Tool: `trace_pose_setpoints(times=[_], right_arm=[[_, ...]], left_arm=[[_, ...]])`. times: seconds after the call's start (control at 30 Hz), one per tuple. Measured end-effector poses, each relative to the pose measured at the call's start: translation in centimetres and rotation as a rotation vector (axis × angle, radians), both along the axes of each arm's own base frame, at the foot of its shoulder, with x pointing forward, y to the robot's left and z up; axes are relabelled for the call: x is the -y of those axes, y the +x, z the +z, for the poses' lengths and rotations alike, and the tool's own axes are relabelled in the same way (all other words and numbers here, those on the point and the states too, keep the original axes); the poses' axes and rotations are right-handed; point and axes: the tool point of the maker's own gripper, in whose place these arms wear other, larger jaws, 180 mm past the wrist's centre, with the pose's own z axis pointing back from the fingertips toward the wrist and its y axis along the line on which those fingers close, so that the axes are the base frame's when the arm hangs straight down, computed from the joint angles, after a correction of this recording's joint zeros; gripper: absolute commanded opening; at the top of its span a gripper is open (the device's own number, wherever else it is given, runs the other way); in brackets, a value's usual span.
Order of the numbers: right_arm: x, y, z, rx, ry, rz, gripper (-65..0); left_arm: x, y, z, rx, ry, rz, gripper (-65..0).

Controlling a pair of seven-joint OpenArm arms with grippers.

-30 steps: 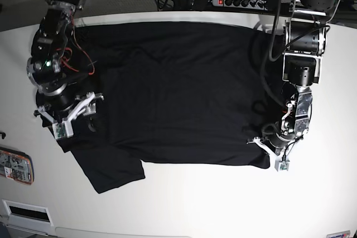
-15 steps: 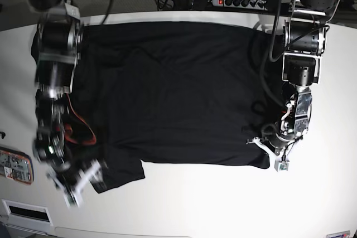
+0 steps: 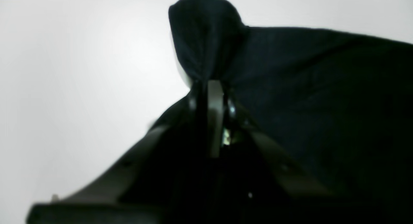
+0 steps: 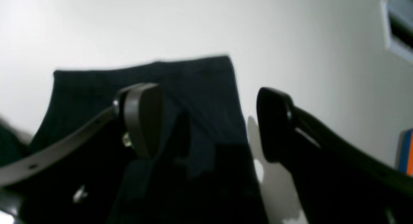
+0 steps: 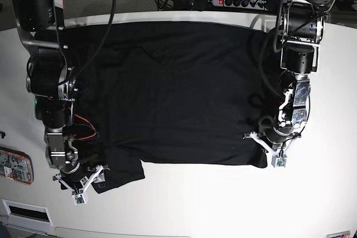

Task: Fold the T-shirt properly
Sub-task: 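Move the right gripper down the shirt side and grasp the hem corner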

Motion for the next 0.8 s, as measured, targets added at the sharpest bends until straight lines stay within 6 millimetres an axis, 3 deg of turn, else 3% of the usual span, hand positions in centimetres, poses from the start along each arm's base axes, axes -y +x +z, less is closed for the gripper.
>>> trace_pose_setpoints(times=[0.17,0.4,0.6,0.8], right_arm=[[1.1,-2.4,-3.4,-0.072,-0.006,-0.022,-21.9],[0.8,-2.9,-4.1,-0.066,0.028,-0.038,-21.9],[1.6,-4.8,-6.1,-0.098,0.061,-0.088,-21.8],[1.3,-4.9,-6.4,-0.111,0.068,-0.084,-22.0]], left_arm=[[0.0,-0.7,-0.7,-0.015,0.0,0.0,-65.0],[0.0,-0.8,-0.8,-0.015,0.001,0.0,-65.0],[0.0,-1.2,-1.2,-0.019,-0.001,0.001,-65.0],[0.0,-1.2,-1.2,-0.02,-0.001,0.0,-65.0]])
